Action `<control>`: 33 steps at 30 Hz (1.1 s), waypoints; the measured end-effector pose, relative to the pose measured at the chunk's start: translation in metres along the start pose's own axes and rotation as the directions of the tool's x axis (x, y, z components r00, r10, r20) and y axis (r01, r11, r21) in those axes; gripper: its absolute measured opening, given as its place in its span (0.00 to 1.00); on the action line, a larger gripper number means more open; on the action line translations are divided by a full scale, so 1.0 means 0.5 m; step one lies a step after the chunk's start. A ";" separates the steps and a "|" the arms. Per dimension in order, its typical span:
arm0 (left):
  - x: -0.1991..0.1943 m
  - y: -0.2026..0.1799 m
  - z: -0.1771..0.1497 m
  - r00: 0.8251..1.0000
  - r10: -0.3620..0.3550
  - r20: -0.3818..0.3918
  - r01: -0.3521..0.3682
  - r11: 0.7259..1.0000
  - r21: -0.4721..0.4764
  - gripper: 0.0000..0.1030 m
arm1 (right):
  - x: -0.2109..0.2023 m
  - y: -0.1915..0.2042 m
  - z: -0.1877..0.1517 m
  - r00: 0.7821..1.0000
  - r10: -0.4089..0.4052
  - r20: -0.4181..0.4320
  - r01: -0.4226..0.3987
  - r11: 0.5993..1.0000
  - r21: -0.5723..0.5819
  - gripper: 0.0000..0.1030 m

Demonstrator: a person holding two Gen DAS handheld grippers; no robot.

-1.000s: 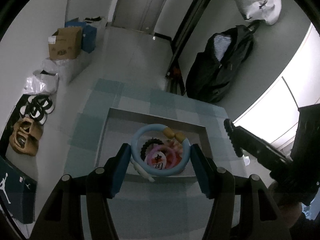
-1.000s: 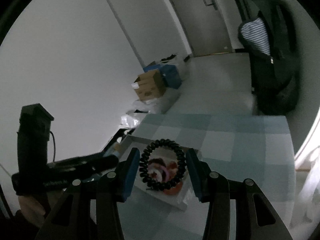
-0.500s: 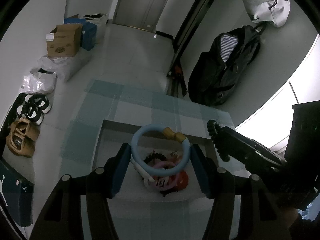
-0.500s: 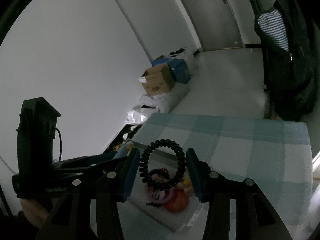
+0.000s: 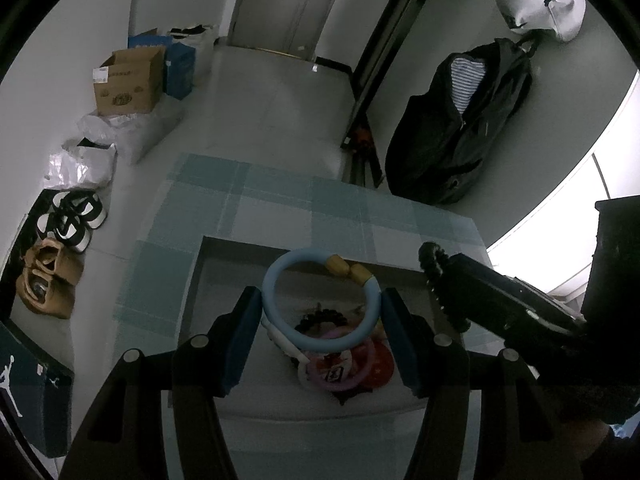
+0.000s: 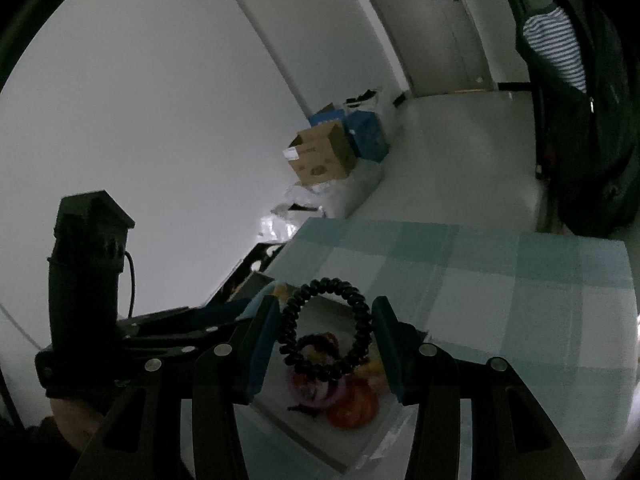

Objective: Organize jewelry
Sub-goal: 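Carry both bracelets into the gray box and open both grippers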

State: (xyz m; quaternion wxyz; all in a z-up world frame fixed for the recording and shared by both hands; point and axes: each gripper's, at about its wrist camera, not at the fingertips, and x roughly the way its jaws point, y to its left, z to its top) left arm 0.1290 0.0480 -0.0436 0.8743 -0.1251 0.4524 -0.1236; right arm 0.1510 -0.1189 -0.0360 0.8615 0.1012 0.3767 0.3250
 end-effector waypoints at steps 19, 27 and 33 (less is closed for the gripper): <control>0.011 0.001 -0.004 1.000 0.008 -0.007 -0.008 1.000 0.008 0.54 | 0.012 -0.006 -0.011 0.999 -0.013 -0.031 0.014 1.000 0.012 0.47; 0.006 -0.001 -0.005 1.000 -0.015 -0.002 0.015 1.000 0.010 0.55 | 0.012 -0.007 -0.016 0.999 -0.028 -0.037 0.028 1.000 0.010 0.48; 0.002 0.002 -0.007 0.999 -0.037 -0.003 0.037 0.999 -0.011 0.55 | 0.006 -0.002 -0.022 0.999 -0.043 -0.030 0.043 0.999 0.001 0.51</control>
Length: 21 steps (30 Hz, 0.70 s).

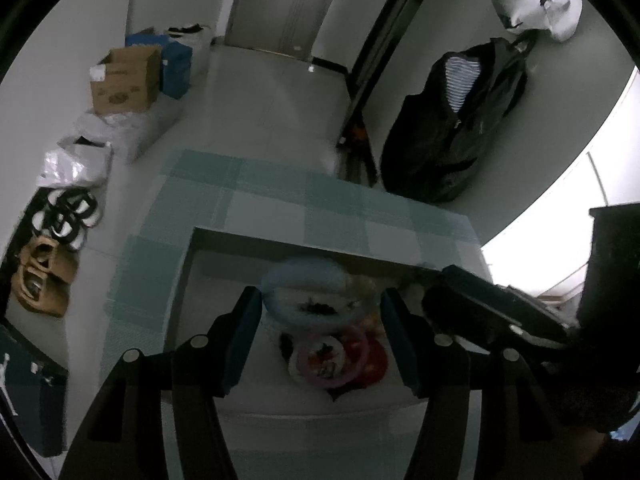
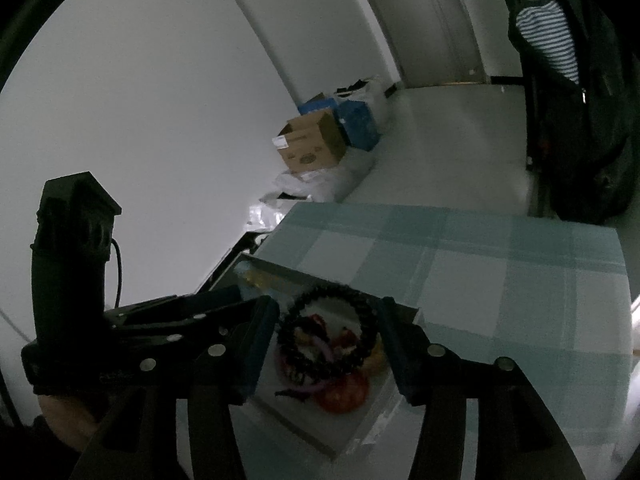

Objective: Organize jewelry
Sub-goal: 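Carry both bracelets into the gray box and open both grippers, then withdraw both grippers from the box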

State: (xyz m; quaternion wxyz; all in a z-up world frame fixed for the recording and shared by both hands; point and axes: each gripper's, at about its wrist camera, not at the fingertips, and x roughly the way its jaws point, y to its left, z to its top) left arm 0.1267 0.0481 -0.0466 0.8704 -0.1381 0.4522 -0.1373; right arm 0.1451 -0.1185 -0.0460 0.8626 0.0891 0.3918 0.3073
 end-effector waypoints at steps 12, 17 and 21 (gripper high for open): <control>-0.019 -0.009 -0.010 1.000 0.011 0.026 -0.012 1.000 0.010 0.59 | -0.030 0.006 -0.005 0.999 -0.026 0.047 0.027 1.000 -0.017 0.68; -0.033 -0.019 -0.016 0.998 0.048 0.051 -0.049 0.998 0.025 0.59 | -0.049 0.001 -0.007 0.997 -0.048 0.064 0.048 0.999 -0.006 0.70; -0.049 -0.031 -0.020 0.993 0.083 0.084 -0.087 0.995 0.049 0.59 | -0.062 0.004 -0.010 0.996 -0.056 0.073 0.057 0.998 -0.004 0.72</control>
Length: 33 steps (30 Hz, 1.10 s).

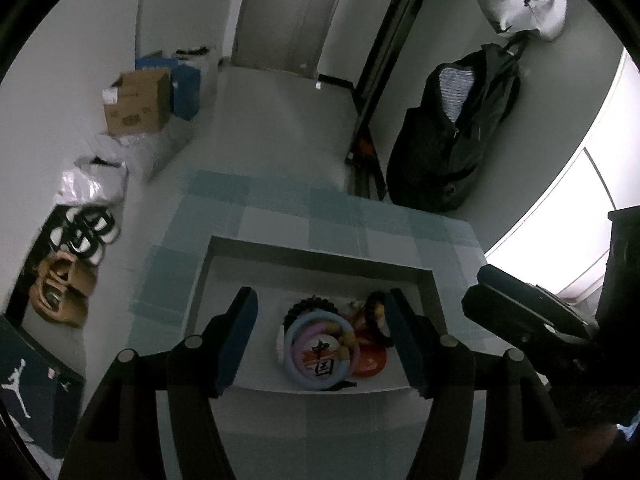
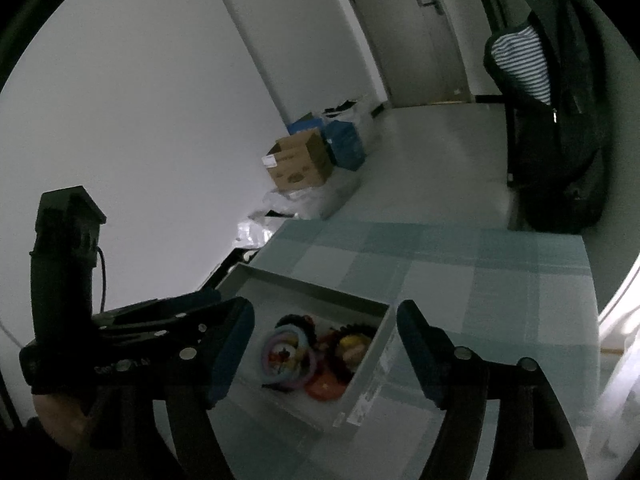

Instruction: Organize jewelry

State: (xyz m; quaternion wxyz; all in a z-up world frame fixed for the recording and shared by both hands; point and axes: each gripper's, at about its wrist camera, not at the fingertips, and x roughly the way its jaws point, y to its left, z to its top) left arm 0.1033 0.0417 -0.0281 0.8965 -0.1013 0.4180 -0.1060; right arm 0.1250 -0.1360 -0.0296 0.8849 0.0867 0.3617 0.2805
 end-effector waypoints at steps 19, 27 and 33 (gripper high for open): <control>-0.091 -0.002 -0.031 0.988 0.084 0.131 -0.083 0.996 -0.013 0.74 | -0.101 0.039 -0.042 0.996 -0.026 0.083 0.027 1.000 -0.016 0.95; -0.124 -0.039 -0.064 0.976 0.129 0.178 -0.142 0.988 0.060 0.76 | -0.130 0.052 -0.068 0.994 -0.058 0.091 0.061 0.998 -0.031 0.96; -0.137 -0.053 -0.083 0.961 0.182 0.210 -0.198 0.979 0.058 0.76 | -0.146 0.056 -0.079 0.992 -0.072 0.106 0.076 0.996 -0.038 0.97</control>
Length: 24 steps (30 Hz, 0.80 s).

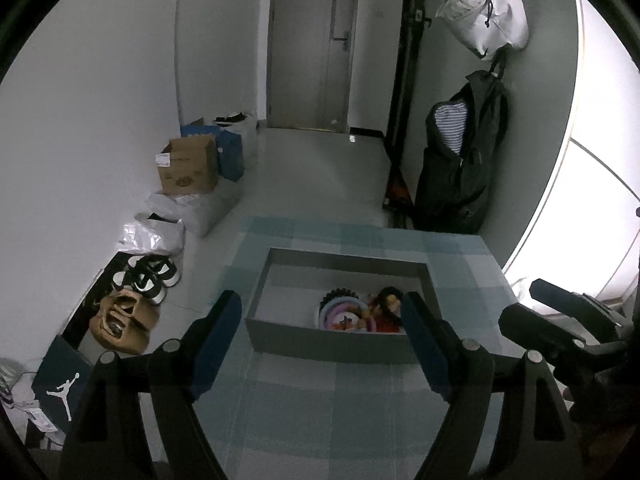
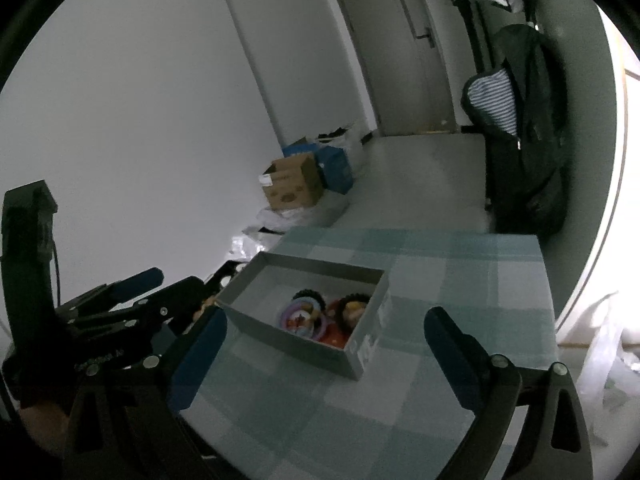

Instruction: Organize jewelry

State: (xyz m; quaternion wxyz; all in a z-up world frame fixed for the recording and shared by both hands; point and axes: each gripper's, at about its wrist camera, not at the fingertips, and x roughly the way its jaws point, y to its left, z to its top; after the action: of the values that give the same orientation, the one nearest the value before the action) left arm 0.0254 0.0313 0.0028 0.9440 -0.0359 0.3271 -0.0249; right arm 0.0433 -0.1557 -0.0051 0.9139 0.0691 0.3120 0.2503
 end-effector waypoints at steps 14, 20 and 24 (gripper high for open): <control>-0.005 -0.009 -0.008 1.000 -0.019 -0.014 0.019 1.000 -0.010 0.76 | -0.014 0.006 -0.006 1.000 -0.012 0.006 0.012 1.000 0.000 0.98; -0.007 -0.013 -0.005 1.000 -0.006 -0.005 0.006 1.000 -0.007 0.76 | -0.014 0.005 -0.007 1.000 -0.012 0.004 0.012 1.000 0.001 0.98; -0.007 -0.013 -0.003 1.000 0.009 -0.001 -0.009 1.000 -0.010 0.76 | -0.016 0.004 -0.007 1.000 -0.012 0.003 0.012 1.000 0.000 0.98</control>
State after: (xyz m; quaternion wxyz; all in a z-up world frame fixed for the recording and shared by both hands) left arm 0.0215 0.0251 0.0043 0.9437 -0.0391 0.3278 -0.0189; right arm 0.0349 -0.1580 -0.0031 0.9158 0.0674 0.3112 0.2447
